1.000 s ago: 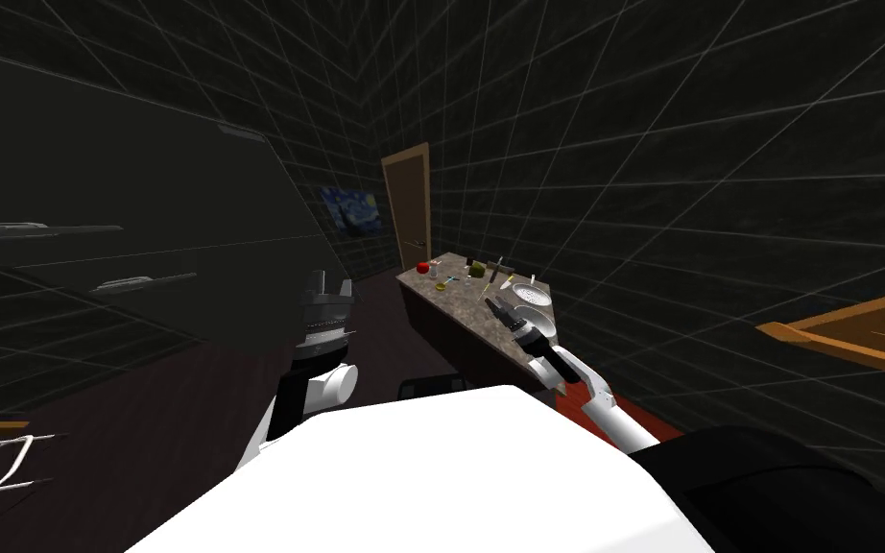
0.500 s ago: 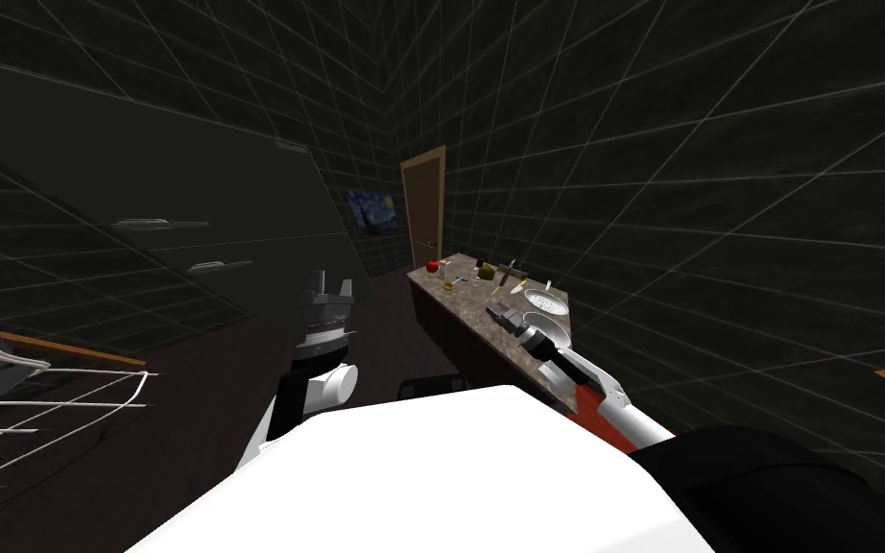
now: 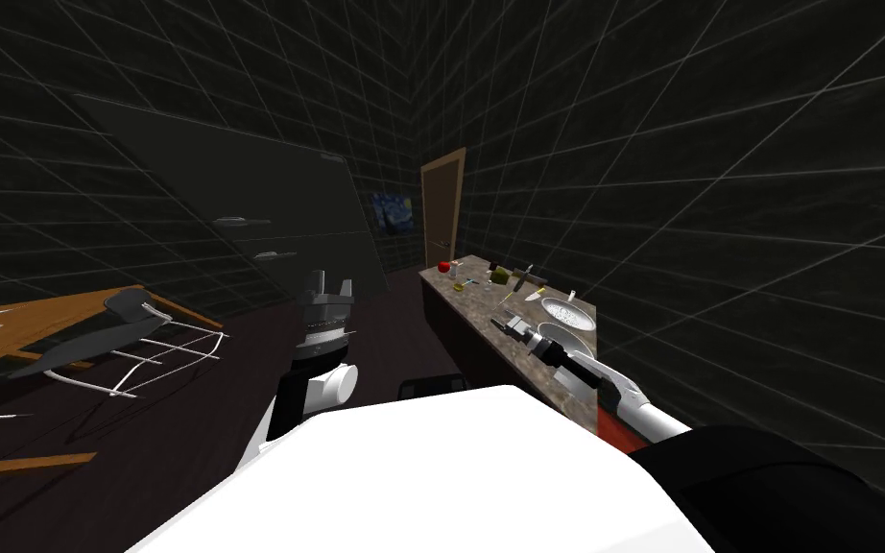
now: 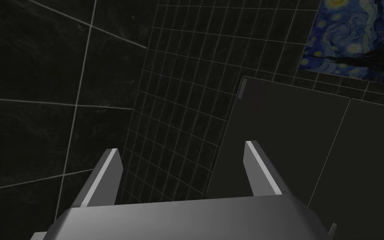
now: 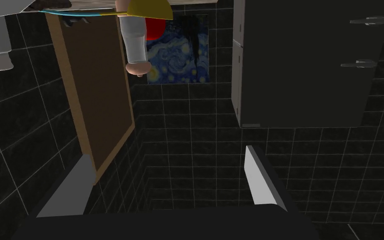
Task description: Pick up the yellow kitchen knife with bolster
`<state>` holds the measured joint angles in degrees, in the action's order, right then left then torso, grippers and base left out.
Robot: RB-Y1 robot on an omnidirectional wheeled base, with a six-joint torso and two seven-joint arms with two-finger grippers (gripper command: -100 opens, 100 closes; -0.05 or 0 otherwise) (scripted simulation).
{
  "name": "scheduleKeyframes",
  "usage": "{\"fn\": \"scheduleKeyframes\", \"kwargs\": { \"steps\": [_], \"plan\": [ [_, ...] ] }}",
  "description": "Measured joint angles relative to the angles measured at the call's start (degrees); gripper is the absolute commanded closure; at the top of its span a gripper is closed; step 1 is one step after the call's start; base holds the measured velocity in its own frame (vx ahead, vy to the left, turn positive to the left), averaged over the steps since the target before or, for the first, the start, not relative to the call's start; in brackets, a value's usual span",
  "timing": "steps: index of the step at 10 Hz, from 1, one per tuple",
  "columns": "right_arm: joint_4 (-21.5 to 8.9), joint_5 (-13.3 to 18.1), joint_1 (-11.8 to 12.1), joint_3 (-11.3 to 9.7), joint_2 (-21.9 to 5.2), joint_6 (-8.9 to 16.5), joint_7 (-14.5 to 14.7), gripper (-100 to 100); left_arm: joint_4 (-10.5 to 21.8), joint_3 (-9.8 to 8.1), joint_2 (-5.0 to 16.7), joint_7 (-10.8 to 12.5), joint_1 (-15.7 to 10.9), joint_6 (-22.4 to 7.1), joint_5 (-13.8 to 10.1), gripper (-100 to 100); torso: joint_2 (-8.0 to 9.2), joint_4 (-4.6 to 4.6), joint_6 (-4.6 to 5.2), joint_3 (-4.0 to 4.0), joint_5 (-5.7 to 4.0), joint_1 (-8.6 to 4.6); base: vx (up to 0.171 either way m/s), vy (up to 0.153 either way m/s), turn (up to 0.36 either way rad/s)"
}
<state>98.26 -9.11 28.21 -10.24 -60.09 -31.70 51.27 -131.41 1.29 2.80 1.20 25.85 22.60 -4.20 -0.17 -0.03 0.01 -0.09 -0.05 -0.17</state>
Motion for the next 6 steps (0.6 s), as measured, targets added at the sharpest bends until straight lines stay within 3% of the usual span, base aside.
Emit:
{"fn": "scheduleKeyframes", "kwargs": {
  "steps": [3,6],
  "plan": [
    [-2.07,0.27,1.82,-1.27,-4.62,-0.18,3.98,-100,0.0,-0.01,0.0,0.0,0.01,0.0,0.0,0,-0.03,0.0,0.07,-0.02,0.01,0.01,0.004,-0.014,0.282],
    [-6.67,1.1,3.02,-3.5,-8.97,-2.3,8.16,-100,0.0,-0.01,0.0,0.0,0.01,0.0,0.0,0,-0.1,-0.02,0.04,-0.06,0.0,0.0,0.016,-0.016,0.206]
  ]
}}
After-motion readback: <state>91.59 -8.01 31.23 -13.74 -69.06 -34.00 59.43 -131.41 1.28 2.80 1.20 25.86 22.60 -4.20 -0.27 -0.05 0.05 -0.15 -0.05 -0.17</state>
